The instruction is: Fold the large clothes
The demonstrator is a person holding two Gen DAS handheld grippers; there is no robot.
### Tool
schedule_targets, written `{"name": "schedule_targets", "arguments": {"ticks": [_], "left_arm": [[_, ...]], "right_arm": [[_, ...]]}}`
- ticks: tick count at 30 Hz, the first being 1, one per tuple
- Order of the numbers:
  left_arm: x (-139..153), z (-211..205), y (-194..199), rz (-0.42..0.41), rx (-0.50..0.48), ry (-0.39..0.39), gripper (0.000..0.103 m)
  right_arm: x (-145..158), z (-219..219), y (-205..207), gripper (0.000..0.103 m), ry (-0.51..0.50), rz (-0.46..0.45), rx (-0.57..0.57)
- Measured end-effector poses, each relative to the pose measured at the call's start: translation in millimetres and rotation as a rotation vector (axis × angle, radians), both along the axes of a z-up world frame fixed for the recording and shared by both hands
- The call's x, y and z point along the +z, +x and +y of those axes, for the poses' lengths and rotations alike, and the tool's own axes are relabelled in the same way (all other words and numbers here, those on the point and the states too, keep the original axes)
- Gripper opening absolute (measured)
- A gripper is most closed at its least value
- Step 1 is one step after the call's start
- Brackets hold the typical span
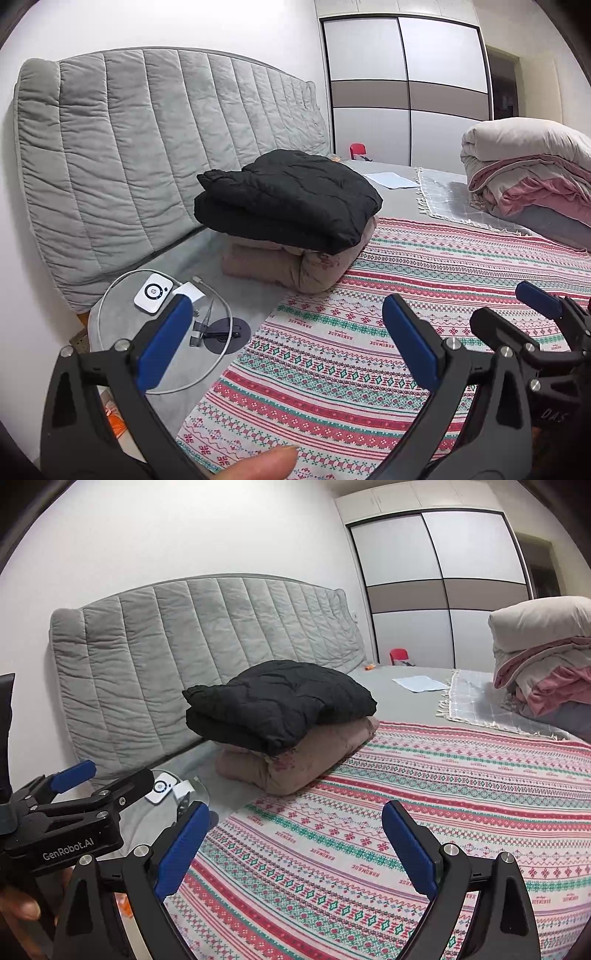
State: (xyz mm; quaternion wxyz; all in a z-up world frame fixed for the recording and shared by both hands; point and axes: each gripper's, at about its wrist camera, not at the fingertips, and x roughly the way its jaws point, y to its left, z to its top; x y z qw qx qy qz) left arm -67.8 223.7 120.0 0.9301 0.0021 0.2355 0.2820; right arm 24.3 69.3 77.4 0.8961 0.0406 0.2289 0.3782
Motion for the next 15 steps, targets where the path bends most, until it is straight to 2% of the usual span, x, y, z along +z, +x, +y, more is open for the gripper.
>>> {"name": "schedule_targets", "arguments": {"ticks": [15], "left_arm": [[-0.8, 1.1, 0.4, 0.007, 0.005, -0.007, 0.102]], "right_arm": [[-1.0, -1.5, -0.1, 0.096, -0.003, 0.005, 0.004]]}}
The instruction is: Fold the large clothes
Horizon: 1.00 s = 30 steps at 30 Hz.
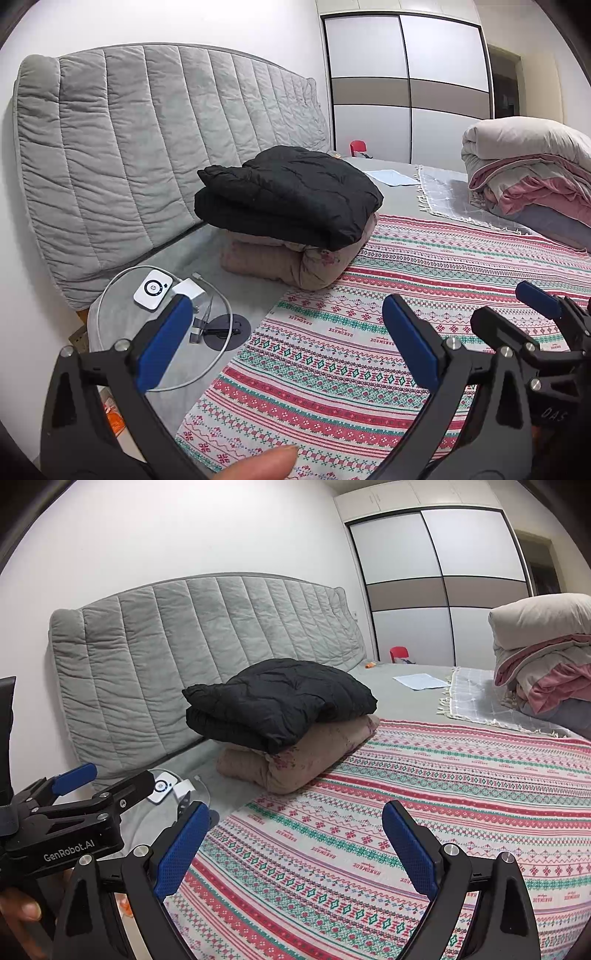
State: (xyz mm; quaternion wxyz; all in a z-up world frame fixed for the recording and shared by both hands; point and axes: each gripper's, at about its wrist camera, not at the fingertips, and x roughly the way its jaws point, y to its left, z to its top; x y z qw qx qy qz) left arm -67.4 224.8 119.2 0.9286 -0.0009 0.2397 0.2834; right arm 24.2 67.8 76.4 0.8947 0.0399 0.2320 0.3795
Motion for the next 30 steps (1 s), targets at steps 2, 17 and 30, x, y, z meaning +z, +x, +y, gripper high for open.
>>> {"name": "schedule_targets", "arguments": {"ticks": [2, 17, 30], "left_arm": [[-0.5, 0.0, -0.2, -0.001, 0.001, 0.001, 0.102], [-2.7, -3.0, -2.0, 0.003, 0.004, -0.006, 0.102], [-4.0, -9.6, -1.3, 0.007, -0.002, 0.010, 0.102]], "right_arm": [[-0.6, 0.5, -0.3, 0.096, -0.004, -0.002, 0.001], [-2.1, 0.4, -2.1, 0.096, -0.009, -0.010, 0.004], [-2.4, 0.1, -2.3, 0.096, -0.011, -0.009, 0.004]]}}
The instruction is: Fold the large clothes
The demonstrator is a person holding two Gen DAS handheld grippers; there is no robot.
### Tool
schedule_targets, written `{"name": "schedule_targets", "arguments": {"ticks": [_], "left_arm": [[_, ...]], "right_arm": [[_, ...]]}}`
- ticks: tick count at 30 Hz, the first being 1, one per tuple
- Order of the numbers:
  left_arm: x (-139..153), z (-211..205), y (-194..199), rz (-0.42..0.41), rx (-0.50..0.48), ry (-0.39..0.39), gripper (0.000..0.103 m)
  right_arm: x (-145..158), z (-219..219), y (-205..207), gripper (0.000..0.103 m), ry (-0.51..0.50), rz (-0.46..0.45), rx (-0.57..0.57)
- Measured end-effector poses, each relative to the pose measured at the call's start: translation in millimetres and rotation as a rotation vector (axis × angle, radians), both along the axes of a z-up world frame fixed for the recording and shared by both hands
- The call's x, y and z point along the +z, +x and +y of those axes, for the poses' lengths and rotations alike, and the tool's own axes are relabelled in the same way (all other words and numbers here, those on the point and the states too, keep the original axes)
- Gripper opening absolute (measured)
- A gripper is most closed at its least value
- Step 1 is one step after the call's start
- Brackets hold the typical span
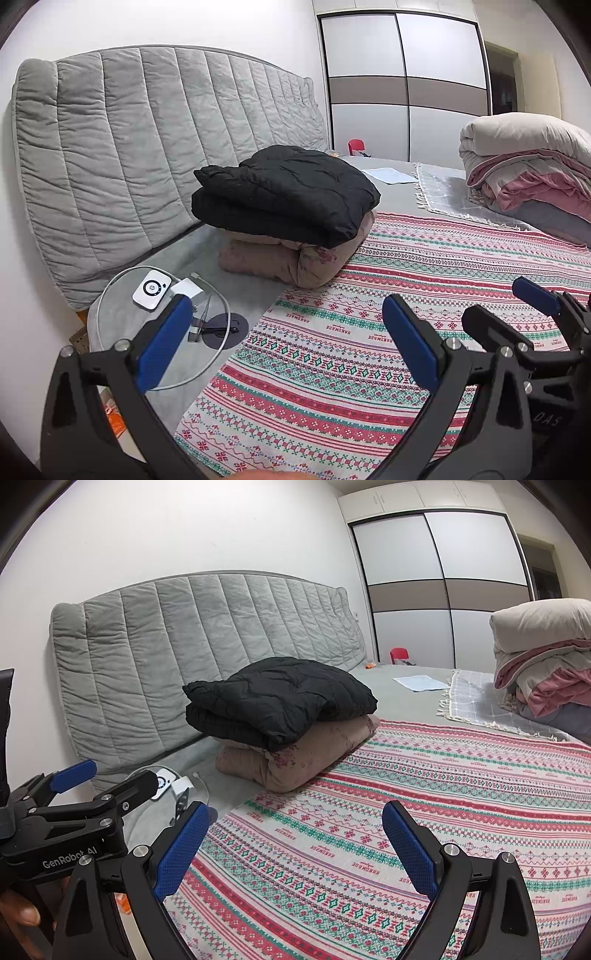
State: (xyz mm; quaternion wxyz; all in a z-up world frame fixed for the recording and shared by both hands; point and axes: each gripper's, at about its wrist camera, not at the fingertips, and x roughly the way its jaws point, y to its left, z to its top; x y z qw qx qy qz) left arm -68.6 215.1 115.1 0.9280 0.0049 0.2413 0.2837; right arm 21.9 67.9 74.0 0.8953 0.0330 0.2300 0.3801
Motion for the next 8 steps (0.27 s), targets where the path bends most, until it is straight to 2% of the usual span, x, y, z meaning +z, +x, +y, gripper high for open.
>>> {"name": "schedule_targets", "arguments": {"ticks": [8], "left_arm": [[0.2, -1.8, 0.2, 0.001, -0.002, -0.001, 0.102]], "right_arm": [[-0.7, 1.0, -0.4, 0.096, -0.004, 0.002, 0.000]]}}
